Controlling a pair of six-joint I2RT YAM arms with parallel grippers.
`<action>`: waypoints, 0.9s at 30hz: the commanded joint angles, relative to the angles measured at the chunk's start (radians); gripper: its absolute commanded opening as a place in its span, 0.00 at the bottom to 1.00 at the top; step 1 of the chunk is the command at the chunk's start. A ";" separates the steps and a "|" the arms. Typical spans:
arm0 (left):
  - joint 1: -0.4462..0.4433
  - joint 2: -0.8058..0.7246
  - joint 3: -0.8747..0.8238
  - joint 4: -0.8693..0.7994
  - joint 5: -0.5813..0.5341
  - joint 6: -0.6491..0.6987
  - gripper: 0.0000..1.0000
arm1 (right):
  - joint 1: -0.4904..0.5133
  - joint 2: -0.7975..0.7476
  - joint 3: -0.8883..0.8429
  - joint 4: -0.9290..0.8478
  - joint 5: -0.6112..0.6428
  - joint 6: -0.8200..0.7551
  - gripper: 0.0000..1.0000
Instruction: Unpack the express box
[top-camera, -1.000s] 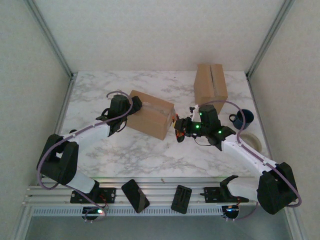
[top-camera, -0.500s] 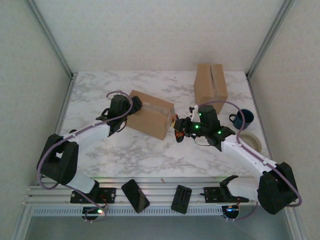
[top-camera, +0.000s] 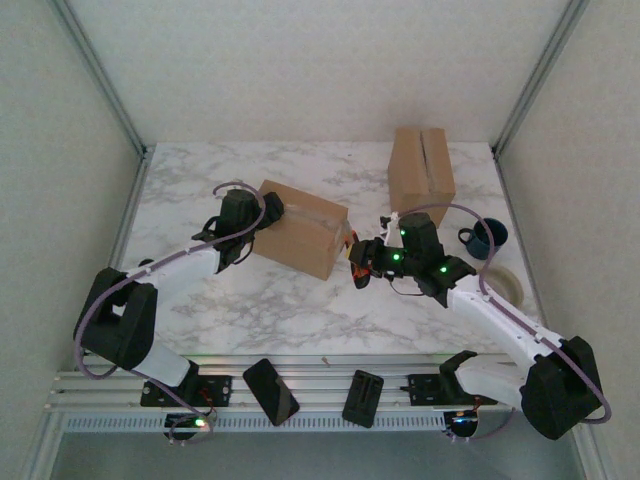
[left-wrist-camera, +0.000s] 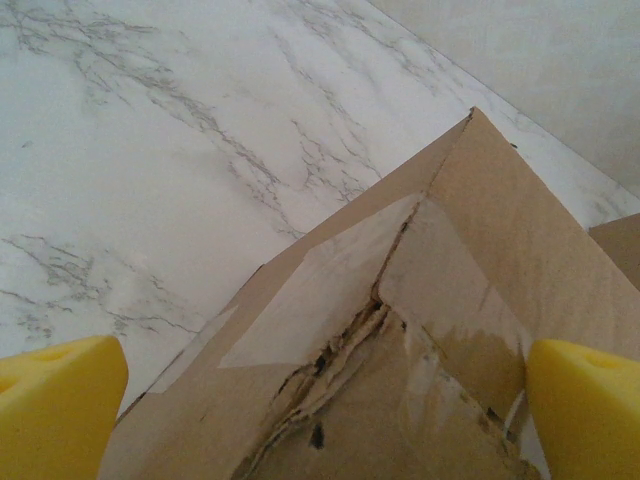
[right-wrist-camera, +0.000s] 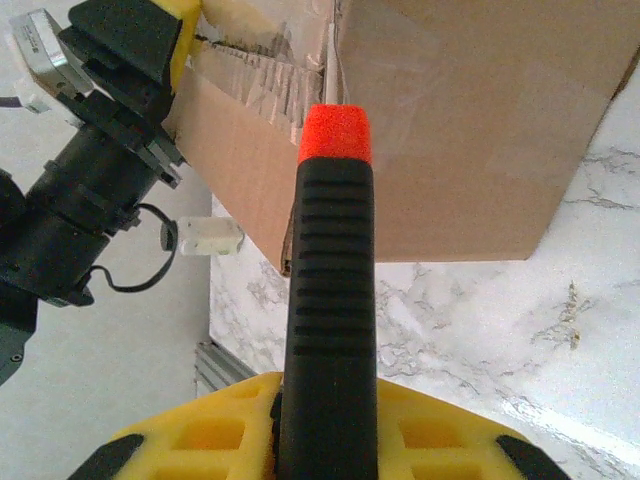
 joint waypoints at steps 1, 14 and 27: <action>-0.009 0.082 -0.050 -0.214 0.016 0.017 0.99 | 0.008 0.002 -0.006 0.003 -0.009 0.008 0.00; -0.009 0.087 -0.052 -0.211 0.018 0.018 0.99 | 0.007 0.032 0.016 0.008 -0.007 0.001 0.00; -0.009 0.092 -0.048 -0.211 0.022 0.017 0.99 | 0.008 0.046 0.012 0.034 -0.035 0.013 0.00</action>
